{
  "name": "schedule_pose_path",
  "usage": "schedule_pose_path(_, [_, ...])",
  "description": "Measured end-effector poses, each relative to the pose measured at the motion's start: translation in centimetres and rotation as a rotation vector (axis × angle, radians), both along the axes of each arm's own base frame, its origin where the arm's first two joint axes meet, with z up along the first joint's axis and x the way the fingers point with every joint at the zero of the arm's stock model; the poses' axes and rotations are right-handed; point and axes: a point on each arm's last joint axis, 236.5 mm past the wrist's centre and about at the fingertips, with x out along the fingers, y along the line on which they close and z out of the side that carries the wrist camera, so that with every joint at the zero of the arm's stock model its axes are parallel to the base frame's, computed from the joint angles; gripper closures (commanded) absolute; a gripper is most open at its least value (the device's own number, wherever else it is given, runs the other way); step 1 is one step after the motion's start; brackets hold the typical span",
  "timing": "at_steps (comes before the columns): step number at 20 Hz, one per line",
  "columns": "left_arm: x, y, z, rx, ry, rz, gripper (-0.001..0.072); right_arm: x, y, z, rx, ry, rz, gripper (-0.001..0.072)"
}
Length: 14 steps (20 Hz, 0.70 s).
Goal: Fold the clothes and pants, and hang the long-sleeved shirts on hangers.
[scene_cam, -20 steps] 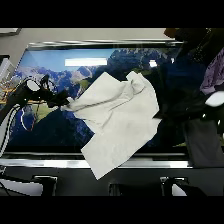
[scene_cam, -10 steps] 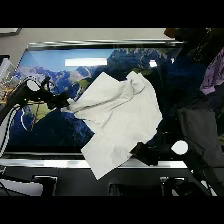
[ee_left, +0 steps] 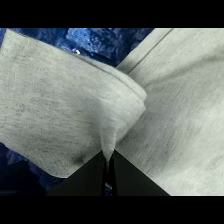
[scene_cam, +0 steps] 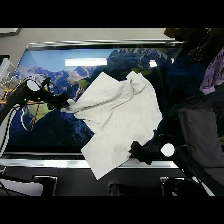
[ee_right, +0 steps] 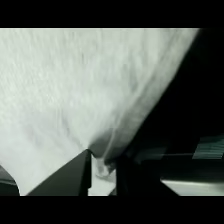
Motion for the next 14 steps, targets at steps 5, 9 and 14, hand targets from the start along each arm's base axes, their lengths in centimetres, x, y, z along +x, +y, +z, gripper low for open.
schedule_pose_path(5, [-0.3,0.7,0.2,-0.003,0.011,0.011,0.0691,1.9,0.5,1.5,0.026,-0.062,-0.04,0.0677])
schedule_pose_path(9, [-1.2,3.1,1.3,-0.012,0.039,0.046,0.0691,5.3,-0.5,4.3,0.038,-0.141,-0.103,0.0677])
schedule_pose_path(14, [-2.7,6.2,4.3,-0.018,0.037,0.082,0.0691,12.5,-5.1,12.6,0.017,-0.38,-0.132,0.0677])
